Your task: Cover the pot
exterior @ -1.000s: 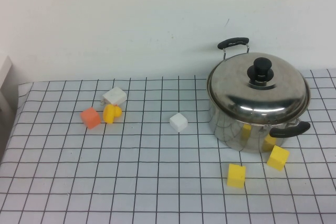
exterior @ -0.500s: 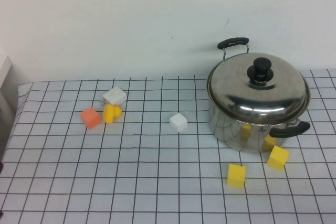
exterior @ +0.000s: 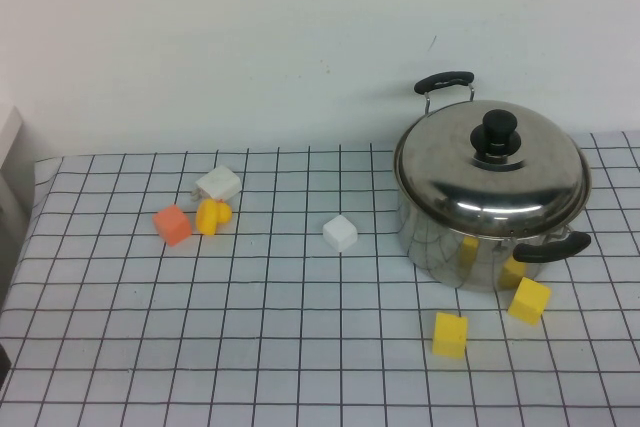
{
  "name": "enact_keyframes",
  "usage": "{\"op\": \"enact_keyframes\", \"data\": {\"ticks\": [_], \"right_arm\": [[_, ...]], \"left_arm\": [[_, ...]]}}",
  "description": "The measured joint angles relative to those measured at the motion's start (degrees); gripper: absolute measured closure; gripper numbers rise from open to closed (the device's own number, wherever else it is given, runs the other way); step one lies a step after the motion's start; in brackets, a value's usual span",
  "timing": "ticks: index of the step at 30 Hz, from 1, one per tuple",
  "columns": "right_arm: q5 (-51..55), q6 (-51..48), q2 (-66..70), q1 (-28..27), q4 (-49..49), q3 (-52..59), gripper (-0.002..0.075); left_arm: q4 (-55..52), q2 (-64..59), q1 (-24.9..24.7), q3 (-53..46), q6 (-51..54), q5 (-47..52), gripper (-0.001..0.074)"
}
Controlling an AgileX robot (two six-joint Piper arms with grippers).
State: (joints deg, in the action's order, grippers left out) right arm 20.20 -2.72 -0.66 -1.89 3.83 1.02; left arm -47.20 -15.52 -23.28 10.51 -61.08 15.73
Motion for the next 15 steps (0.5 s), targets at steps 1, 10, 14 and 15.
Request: {"op": "enact_keyframes", "data": {"ticks": [1,10,14,15], "right_arm": [[0.0,0.0,0.0,0.0,0.0,0.0,0.0717],[0.0,0.0,0.0,0.0,0.0,0.0,0.0717],[0.0,0.0,0.0,0.0,0.0,0.0,0.0717],[0.0,0.0,0.0,0.0,0.0,0.0,0.0717]], "left_arm": [[2.4,1.2,0.9,-0.4,1.7,-0.6,0.0736],[34.6,13.5,15.6,-7.7,30.1,-11.7,0.0736],[40.3,15.8,20.3,-11.6,35.1,-13.5,0.0736],[41.0,15.9,20.7,-11.6,35.5,-12.4,0.0736]]}}
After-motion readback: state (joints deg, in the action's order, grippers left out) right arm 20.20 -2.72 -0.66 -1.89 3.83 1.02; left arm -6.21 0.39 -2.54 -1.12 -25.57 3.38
